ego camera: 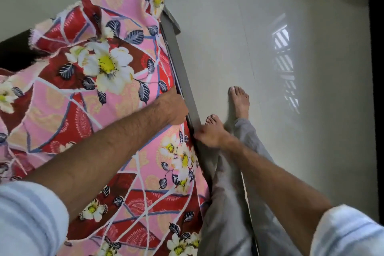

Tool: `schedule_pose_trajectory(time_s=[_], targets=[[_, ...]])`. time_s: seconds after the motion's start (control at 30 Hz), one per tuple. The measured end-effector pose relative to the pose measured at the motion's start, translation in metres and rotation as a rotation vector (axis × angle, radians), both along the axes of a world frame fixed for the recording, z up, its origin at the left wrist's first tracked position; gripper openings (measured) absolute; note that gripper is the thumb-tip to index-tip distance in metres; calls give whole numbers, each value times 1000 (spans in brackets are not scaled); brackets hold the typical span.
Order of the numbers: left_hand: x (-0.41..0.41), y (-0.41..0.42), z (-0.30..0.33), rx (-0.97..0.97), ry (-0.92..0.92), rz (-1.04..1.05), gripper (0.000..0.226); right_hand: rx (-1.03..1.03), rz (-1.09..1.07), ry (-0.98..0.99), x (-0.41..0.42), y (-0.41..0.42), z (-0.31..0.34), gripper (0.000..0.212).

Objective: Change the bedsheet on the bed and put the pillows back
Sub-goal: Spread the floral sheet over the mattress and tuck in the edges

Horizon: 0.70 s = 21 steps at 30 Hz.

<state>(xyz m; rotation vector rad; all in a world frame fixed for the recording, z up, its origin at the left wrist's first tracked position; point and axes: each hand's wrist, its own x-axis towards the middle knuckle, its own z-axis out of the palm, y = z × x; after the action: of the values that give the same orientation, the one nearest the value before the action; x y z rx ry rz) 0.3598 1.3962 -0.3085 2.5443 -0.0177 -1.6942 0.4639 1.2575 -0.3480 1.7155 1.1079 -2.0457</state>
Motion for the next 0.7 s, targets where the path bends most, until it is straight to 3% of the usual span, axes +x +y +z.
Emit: schedule_pose_trajectory(time_s=[0.1, 0.17, 0.23, 0.33, 0.43, 0.6, 0.7], targets=[[-11, 24, 33, -94, -232, 181, 24, 110, -292, -3, 16, 75, 0, 25], [-21, 52, 58, 40, -499, 244, 23, 207, -374, -6, 20, 122, 8, 19], [-40, 90, 75, 256, -647, 487, 23, 234, -469, 52, 16, 160, 18, 12], [-80, 139, 79, 388, -518, 1013, 40, 214, -601, 206, 0, 200, 37, 13], [-111, 155, 62, 285, -269, 1282, 53, 235, -622, 250, -16, 229, 54, 32], [-117, 153, 42, 217, -271, 1444, 57, 164, -516, 241, -37, 267, 50, 38], [-121, 167, 32, 169, -254, 1493, 53, 170, -293, 150, -48, 290, 39, 39]])
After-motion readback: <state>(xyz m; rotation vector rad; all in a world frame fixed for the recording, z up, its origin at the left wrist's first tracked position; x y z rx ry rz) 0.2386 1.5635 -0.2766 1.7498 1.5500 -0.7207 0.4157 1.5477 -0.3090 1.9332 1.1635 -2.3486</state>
